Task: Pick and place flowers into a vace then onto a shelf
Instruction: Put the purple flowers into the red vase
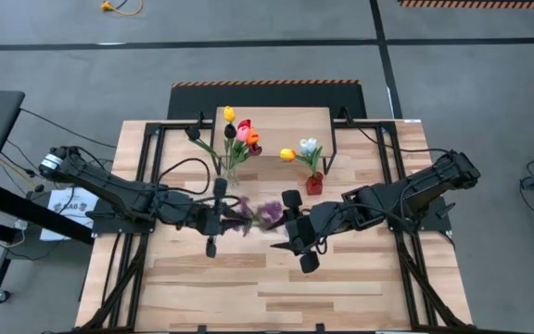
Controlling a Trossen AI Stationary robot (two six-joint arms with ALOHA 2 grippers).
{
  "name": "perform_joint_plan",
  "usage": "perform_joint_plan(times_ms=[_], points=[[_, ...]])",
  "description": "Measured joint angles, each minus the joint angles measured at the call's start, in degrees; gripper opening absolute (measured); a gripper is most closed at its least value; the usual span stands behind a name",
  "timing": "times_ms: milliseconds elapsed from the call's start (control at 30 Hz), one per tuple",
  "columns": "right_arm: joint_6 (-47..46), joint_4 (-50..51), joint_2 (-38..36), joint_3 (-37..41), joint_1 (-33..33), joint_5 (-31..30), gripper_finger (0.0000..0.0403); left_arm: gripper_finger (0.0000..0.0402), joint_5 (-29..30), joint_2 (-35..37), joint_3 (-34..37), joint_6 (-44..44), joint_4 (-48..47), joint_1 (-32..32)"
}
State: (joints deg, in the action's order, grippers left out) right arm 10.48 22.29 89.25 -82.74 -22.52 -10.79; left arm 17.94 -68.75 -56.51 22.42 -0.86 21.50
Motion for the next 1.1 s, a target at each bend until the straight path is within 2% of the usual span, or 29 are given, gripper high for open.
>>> perform_joint_plan(times_ms=[267,533,633,700,867,1100], points=[[-4.9,0.5,-0.1,-4.4,-0.2,0.2,0.0202,0.0001,23.5,1.4,0.0,22.0,-4.6,2.6],[-14.2,1.4,-0.1,-4.7,-0.1,0.3,0.0196,0.0001,37.1,1.2,0.0,47.2,-4.9,3.8],[-18.4,1.5,-0.1,-4.7,0.2,0.5,0.0193,0.0001,38.7,1.2,0.0,53.5,-4.5,4.6],[-20.0,1.8,-0.1,-4.7,0.3,0.5,0.0191,0.0001,38.7,1.2,0.0,54.5,-2.8,5.6],[-21.0,1.9,-0.1,-4.7,0.2,0.6,0.0187,0.0001,38.7,1.2,0.0,52.8,0.4,8.6],[-21.1,2.3,-0.1,-4.7,0.5,0.6,0.0182,0.0001,37.9,1.2,0.0,48.3,0.4,12.0]])
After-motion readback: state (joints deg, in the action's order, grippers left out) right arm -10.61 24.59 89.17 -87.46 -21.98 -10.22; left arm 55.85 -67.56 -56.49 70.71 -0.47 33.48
